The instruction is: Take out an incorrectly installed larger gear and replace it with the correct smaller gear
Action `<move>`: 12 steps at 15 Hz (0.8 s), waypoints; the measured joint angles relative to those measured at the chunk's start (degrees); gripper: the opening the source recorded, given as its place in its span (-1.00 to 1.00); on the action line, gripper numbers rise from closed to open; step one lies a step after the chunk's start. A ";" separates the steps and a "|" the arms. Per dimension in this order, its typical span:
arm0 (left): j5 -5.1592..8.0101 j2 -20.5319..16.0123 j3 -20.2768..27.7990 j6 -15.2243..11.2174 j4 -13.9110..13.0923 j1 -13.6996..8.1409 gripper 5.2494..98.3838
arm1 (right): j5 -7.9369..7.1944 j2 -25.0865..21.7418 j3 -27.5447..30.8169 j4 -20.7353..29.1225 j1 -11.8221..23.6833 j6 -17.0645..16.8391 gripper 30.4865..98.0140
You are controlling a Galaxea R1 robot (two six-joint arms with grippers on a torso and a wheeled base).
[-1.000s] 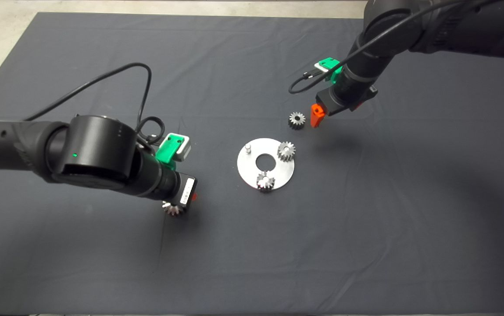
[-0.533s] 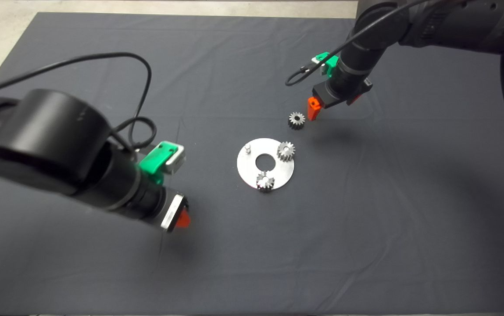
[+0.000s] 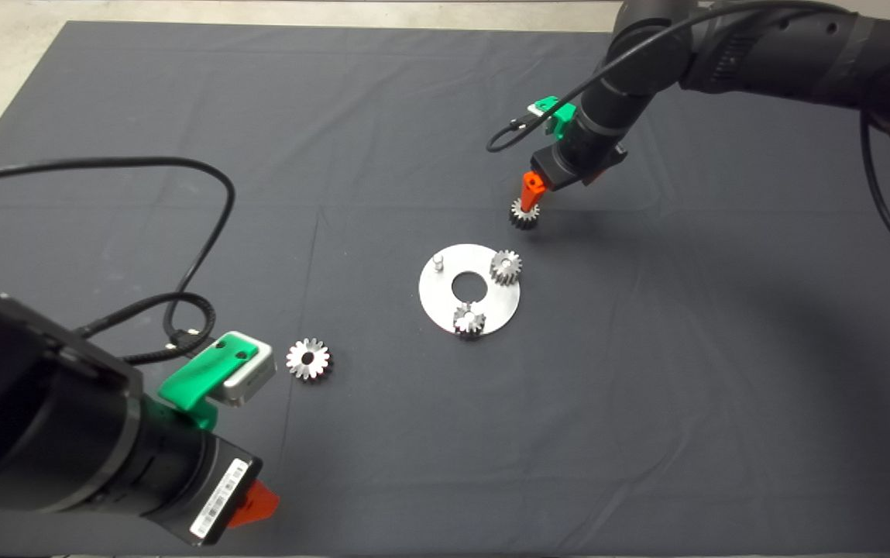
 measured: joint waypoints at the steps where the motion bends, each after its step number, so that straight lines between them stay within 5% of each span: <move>1: 0.12 -0.42 0.07 0.00 -0.13 -0.11 0.46 | 0.60 -0.11 0.00 -0.02 -0.59 -0.52 0.99; 5: 0.84 -0.46 0.16 0.31 -0.17 -0.12 0.46 | 2.01 -1.50 0.04 -0.63 -2.31 -5.21 0.99; 12: 1.11 -1.58 0.13 2.91 -1.53 -0.11 0.46 | 15.62 -6.01 0.28 -1.17 -4.20 -12.91 0.99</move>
